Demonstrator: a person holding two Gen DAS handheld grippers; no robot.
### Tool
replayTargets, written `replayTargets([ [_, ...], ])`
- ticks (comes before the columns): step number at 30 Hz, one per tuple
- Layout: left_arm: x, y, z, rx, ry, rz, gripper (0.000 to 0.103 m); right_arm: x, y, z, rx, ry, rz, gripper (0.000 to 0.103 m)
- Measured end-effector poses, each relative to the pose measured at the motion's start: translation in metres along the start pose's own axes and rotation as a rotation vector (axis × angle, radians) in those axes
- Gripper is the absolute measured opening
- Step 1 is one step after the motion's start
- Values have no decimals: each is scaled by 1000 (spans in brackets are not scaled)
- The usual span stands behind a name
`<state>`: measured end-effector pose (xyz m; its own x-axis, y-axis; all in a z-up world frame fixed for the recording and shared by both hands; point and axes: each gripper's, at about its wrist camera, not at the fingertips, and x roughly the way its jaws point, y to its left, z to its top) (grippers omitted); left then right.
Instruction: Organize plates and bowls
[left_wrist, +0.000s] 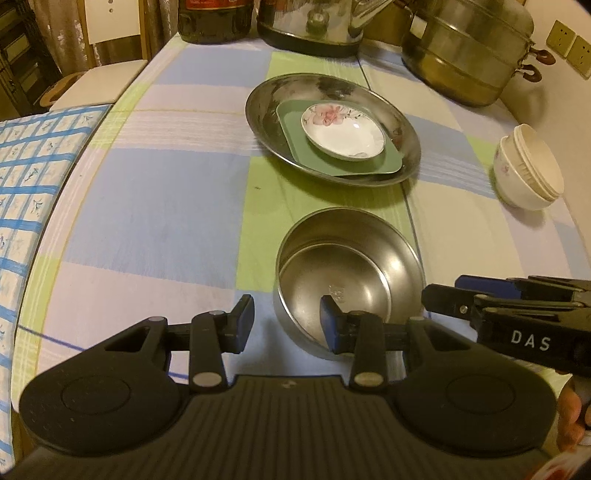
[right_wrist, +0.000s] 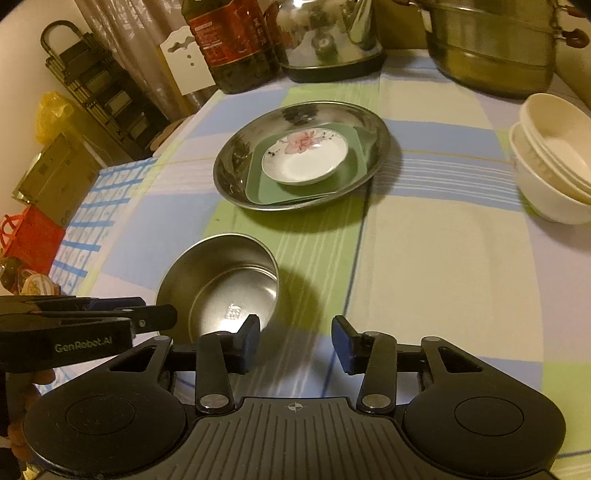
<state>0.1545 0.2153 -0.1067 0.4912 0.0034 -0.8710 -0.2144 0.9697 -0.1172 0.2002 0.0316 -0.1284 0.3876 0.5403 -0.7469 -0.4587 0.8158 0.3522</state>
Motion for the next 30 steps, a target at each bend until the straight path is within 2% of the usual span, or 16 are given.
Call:
replayTargets([
  [8,15,5,8,18,21,-1,31,22,9,6,-19,14,-9,36],
  [14,20,7,10,23,29,-4,27,30,11,6,-28,19,-20,26],
  [20,23,7,10,25,36,-18,15,34,12,6,-30,17,-18,18],
  [22,22,6,10,22,37,-31,10,34,14,6,-42,13,-14,12],
  [30,16,0,7,33,34,-10,7,28,18,5,-63,1,-11,10],
])
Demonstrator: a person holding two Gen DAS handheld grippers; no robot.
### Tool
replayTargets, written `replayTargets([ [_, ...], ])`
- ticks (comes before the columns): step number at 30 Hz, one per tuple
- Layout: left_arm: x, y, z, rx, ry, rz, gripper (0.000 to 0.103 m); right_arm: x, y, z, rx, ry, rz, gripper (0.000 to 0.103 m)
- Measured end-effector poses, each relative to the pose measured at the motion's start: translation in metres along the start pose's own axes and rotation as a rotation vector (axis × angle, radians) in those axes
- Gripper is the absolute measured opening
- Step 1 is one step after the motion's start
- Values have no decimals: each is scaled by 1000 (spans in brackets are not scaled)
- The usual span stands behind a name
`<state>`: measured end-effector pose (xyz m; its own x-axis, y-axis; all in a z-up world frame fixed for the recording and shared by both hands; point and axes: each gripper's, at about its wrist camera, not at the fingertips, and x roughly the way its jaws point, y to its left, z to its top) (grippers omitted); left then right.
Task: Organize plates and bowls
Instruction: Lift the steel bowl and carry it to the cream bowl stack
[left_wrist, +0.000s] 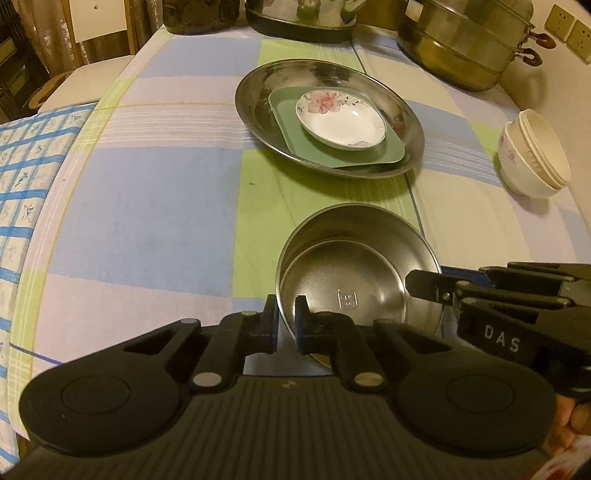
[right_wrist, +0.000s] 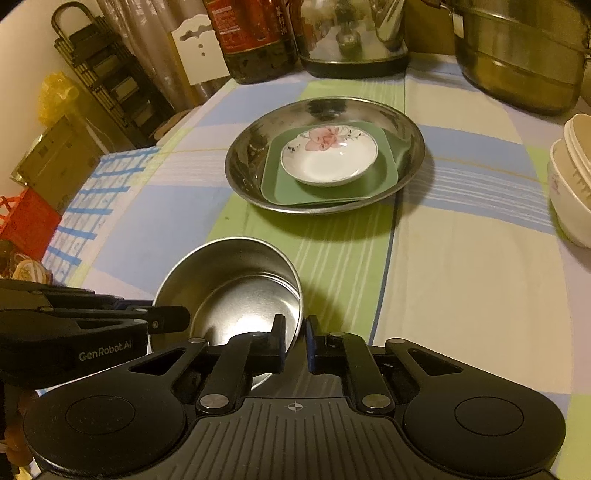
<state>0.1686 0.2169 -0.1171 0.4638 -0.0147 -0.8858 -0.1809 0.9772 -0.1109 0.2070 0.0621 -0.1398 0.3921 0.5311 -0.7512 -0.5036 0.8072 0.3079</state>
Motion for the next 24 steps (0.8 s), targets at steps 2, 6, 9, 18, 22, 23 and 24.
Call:
replayTargets([
  [2,-4,-2,-1,-1,-5,1,7,-4,-1,1,4,-2,5,10],
  [6,-12,-12,-2,6,-20,2,7,-16,-4,0,7,-10,12,9],
  [9,-19,-23,-4,18,-33,-1,7,-26,-8,-2,12,-16,9,9],
  [18,-39,-74,-13,71,-71,-24,7,-70,-37,-20,51,-50,-12,9],
  [22,-46,-105,-20,97,-85,-37,7,-93,-55,-29,70,-65,-27,9],
  [23,-47,-113,-21,104,-89,-39,7,-98,-60,-32,73,-69,-32,9],
  [24,-49,-121,-24,111,-93,-43,7,-104,-64,-35,77,-74,-37,9],
])
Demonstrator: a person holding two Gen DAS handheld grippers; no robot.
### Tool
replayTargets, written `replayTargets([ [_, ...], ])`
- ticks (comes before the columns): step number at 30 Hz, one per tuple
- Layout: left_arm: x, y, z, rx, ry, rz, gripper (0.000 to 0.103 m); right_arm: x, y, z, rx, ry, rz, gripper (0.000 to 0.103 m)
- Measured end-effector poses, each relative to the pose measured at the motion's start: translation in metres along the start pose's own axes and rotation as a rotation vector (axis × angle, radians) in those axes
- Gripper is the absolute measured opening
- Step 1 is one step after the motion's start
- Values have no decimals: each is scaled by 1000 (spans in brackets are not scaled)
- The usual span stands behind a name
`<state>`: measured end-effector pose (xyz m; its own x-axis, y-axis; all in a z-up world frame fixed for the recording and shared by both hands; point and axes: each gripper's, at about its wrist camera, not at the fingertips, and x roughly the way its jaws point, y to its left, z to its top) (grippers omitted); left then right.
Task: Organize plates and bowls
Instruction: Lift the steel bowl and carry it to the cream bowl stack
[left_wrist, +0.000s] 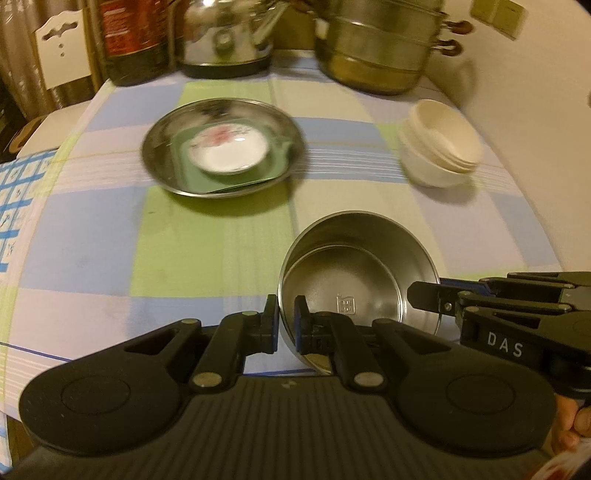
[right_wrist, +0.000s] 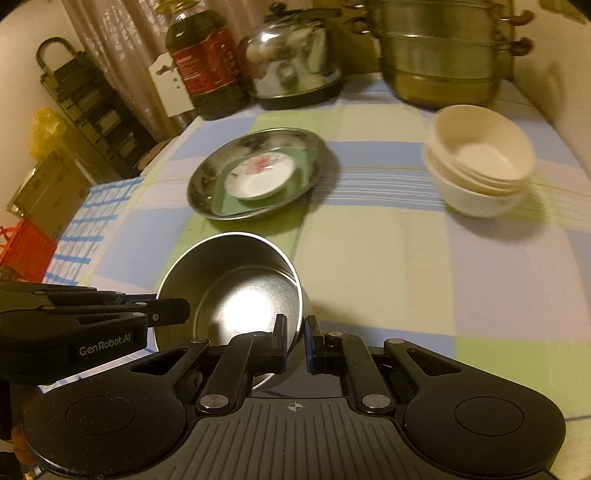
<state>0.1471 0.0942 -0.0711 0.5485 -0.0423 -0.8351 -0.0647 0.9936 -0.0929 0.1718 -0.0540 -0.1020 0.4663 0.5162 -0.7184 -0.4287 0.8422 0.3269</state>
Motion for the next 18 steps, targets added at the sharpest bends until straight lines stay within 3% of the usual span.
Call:
replayTargets([
  [18,-21,-120,-4,82,-64,-52,7,-92,-87,-26,44,-79,-69,10],
])
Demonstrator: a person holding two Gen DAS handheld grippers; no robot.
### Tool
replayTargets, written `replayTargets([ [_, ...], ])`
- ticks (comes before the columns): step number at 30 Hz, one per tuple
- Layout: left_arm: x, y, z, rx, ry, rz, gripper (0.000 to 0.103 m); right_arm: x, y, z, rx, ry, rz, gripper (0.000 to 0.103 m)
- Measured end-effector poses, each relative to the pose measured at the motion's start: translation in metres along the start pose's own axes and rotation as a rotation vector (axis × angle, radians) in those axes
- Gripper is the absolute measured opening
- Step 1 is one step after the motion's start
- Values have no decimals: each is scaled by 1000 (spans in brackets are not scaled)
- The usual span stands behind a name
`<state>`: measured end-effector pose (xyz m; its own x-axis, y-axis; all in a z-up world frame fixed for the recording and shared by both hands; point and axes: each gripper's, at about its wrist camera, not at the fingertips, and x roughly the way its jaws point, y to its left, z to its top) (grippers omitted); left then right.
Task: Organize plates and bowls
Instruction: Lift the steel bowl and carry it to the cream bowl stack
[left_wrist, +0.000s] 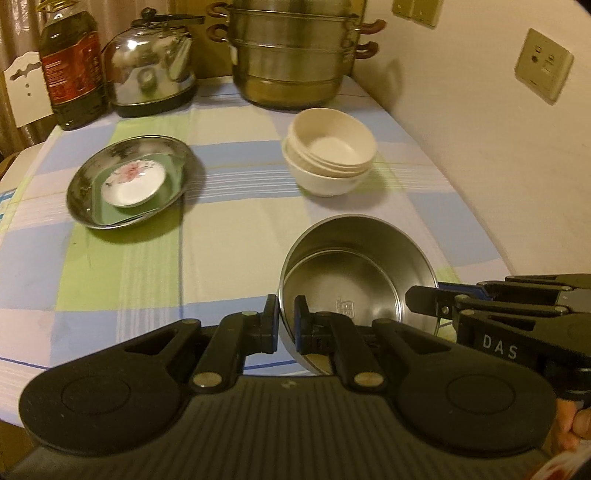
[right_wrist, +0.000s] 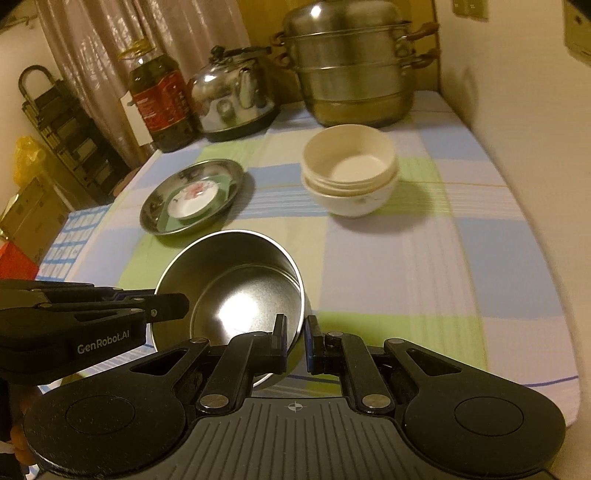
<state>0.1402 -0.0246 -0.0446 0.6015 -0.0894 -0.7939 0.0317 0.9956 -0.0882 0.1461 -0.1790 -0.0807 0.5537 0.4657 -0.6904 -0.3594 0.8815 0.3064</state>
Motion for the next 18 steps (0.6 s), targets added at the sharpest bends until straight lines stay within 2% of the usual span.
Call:
replayTargets([
  [10,18,-18,29,53,-10,-38,7,-1,-30,17,49,-16,-29,10],
  [18,47,-15,77,97,-27,-89,7,14,-48,54,82,-40,-77,10],
])
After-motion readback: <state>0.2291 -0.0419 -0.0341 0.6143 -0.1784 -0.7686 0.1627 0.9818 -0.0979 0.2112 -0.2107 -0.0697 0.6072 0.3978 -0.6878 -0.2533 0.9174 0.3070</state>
